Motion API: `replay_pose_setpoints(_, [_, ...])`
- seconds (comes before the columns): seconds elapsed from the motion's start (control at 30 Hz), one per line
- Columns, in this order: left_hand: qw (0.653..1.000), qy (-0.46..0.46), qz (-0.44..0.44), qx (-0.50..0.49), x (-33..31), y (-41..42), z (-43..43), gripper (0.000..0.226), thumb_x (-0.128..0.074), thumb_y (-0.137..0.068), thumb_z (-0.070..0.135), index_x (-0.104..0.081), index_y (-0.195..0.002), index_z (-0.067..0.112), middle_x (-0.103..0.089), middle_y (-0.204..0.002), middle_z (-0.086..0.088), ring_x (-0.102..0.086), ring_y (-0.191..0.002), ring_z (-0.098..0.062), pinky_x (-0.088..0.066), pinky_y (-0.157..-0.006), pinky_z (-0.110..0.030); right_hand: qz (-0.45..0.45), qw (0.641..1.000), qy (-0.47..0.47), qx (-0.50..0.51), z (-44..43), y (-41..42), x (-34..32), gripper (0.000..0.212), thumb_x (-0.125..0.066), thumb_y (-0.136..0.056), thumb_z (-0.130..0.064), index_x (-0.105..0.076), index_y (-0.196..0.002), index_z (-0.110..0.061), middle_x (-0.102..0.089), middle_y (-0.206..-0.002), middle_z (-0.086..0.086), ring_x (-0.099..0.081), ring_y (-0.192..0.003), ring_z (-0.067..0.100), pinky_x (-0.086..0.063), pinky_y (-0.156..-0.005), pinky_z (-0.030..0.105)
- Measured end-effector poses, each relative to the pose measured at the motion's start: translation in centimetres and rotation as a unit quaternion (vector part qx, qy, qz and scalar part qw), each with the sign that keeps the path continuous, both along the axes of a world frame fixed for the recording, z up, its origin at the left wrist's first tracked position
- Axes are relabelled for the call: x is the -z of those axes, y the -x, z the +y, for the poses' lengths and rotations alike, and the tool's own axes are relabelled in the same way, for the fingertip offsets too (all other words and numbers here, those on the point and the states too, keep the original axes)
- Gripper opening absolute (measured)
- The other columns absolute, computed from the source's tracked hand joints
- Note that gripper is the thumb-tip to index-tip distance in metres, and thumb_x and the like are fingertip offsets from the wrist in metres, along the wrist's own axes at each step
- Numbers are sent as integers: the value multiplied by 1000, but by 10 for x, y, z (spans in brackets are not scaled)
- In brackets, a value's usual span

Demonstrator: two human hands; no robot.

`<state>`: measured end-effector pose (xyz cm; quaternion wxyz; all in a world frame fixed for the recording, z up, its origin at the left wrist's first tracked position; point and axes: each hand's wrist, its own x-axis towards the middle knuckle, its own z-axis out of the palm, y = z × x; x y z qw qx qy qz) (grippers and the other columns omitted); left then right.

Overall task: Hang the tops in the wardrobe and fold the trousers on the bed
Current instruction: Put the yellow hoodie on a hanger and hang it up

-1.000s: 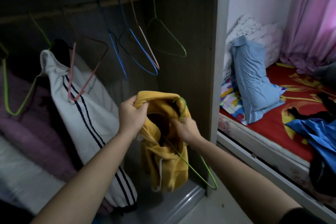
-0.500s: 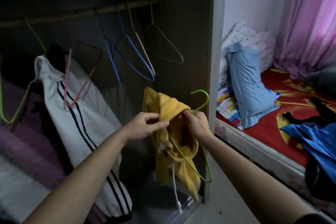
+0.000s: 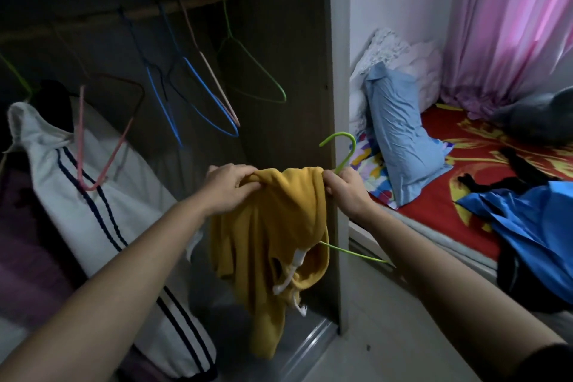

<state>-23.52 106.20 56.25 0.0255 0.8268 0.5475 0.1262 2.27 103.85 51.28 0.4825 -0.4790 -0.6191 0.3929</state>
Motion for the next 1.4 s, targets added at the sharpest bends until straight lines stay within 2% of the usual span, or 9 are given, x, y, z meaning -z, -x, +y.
replay_pose_setpoints(0.23, [984,118,-135,-4,-1,-33,-14,55,-24,-83,58,-61,-98,20,-65,-101,3,-55,-104,-17,-23,-98,-43,-22,999,38,-27,1,18,6,46,-49,-102,-39,-55,-63,-14,-46,-55,-1,-47,-50,6,-39,-51,20])
replay_pose_setpoints(0.43, [976,141,-166,-15,16,-17,-20,50,-51,-75,81,-56,-103,39,-65,-101,17,-58,-105,-13,-33,-104,-47,-61,994,64,-60,-1,18,-2,30,-64,-93,-41,-67,-84,-13,-67,-75,1,-66,-70,10,-54,-65,19])
replay_pose_setpoints(0.57, [969,119,-211,-43,27,-12,-23,44,-70,-66,58,-58,-99,32,-64,-95,8,-61,-95,-16,-53,-82,-40,-149,988,37,-5,-1,8,19,35,-66,-86,-57,-63,-105,-27,-66,-97,-7,-64,-89,8,-53,-72,23])
replay_pose_setpoints(0.7, [959,57,-261,-95,26,-12,-22,34,-79,-77,24,-55,-102,21,-58,-91,5,-57,-85,-13,-40,-62,-23,-248,950,-8,187,-15,-11,77,79,-59,-81,-66,-32,-146,-31,-26,-154,2,-24,-143,23,-28,-116,47])
replay_pose_setpoints(0.87, [945,0,-312,-95,15,-22,-23,28,-77,-79,27,-56,-98,21,-59,-89,5,-56,-80,-10,-39,-59,-24,-59,934,62,346,-38,1,120,110,-64,-81,-68,4,-156,-26,14,-164,4,7,-152,28,-3,-122,51])
replay_pose_setpoints(1.0, [944,-19,-317,-89,6,-30,-27,27,-75,-80,28,-56,-99,21,-59,-89,5,-57,-80,-10,-43,-61,-26,142,933,202,263,-27,12,117,117,-53,-75,-80,12,-157,-28,11,-166,7,3,-152,33,-12,-121,59])
replay_pose_setpoints(1.13, [925,-46,-363,-102,-5,-34,-31,24,-73,-82,21,-57,-99,16,-57,-88,5,-54,-78,-7,-40,-60,-23,119,948,264,128,-16,19,128,126,-66,-68,-79,9,-157,-32,-2,-167,10,-12,-151,36,-21,-119,58])
replay_pose_setpoints(1.27, [919,-37,-385,-83,-15,-36,-36,20,-71,-84,19,-56,-97,19,-57,-88,6,-55,-79,-8,-41,-61,-22,117,906,406,30,-8,28,121,80,-71,-82,-58,-42,-140,-11,-55,-130,8,-56,-115,26,-47,-94,41])
replay_pose_setpoints(1.4, [930,-28,-363,-55,-11,-28,-36,21,-73,-81,17,-55,-91,21,-58,-83,4,-55,-73,-8,-45,-59,-24,99,908,402,65,-2,32,117,28,-70,-89,-30,-62,-108,-12,-68,-105,11,-67,-90,23,-58,-80,40])
